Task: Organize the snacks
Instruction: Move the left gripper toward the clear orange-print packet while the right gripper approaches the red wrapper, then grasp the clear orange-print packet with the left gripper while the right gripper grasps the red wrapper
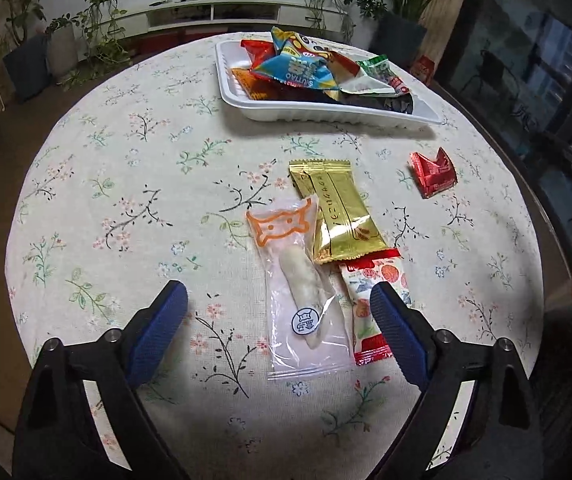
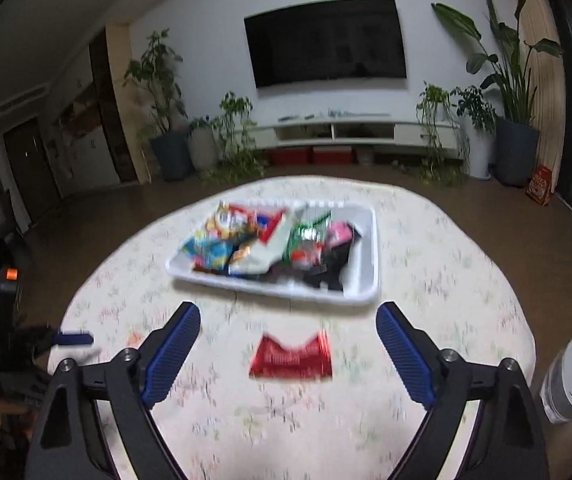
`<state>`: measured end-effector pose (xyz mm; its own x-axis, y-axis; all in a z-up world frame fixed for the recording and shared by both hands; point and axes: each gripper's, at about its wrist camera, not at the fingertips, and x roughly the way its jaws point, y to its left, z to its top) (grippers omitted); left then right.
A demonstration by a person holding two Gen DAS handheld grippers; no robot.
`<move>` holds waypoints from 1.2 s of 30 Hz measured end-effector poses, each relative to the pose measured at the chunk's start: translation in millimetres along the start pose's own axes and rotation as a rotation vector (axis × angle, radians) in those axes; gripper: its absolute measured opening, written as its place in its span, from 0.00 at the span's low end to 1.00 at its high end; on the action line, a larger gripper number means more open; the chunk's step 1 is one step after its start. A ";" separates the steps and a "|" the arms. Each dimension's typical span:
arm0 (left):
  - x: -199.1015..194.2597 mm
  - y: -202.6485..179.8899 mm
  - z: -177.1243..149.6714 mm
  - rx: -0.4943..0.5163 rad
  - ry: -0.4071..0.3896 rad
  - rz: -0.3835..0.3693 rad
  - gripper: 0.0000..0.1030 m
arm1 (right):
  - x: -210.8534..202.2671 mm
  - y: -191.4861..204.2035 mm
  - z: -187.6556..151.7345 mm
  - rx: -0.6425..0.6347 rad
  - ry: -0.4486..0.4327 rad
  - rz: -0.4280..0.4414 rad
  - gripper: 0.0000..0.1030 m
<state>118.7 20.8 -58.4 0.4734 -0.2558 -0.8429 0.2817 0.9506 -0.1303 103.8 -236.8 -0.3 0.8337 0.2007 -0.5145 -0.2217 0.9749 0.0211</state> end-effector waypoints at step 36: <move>16.7 7.2 9.2 -0.020 -0.002 -0.012 0.49 | 57.2 18.0 -39.1 -0.237 0.305 0.005 0.87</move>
<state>136.4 21.8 -68.6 0.4721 -0.2672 -0.8401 0.2707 0.9508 -0.1503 127.7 -211.6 -62.9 0.6514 0.1325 -0.7471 -0.3657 0.9175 -0.1562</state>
